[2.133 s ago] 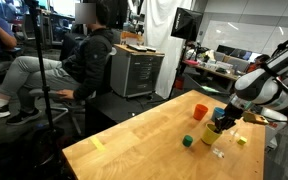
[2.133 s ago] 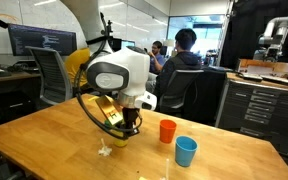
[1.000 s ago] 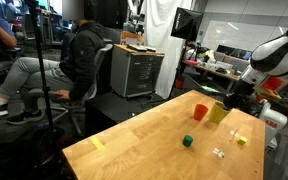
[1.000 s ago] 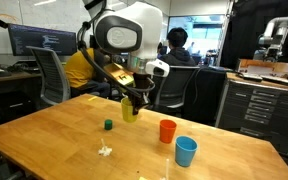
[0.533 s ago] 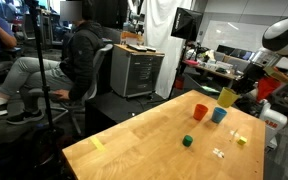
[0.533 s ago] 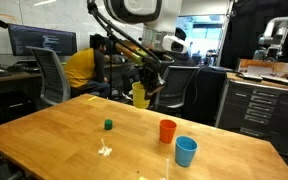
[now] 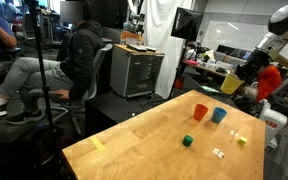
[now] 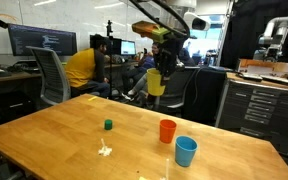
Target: Stack the cups into the orange cup
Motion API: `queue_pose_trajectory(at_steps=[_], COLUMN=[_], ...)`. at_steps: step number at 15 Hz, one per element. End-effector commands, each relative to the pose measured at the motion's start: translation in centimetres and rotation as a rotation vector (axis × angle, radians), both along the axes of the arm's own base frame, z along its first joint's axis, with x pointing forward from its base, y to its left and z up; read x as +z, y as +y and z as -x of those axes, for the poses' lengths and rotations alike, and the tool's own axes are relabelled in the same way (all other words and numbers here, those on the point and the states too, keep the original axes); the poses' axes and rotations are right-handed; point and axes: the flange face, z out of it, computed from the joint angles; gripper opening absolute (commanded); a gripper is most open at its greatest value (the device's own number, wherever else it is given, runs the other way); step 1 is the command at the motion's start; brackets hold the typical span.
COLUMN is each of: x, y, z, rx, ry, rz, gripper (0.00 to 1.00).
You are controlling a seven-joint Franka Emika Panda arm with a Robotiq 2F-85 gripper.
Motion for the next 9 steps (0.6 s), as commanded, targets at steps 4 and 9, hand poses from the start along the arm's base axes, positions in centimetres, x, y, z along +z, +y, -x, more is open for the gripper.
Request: queue_pose_trajectory(at_steps=[4,9], x=[0.5,-0.9], y=[-3.2,-4.4], z=[-2.2,-3.6], rx=[-0.022,-0.018], ry=[0.002,-0.009], rz=[0.021,0.035], gripper=[0.03,0.03])
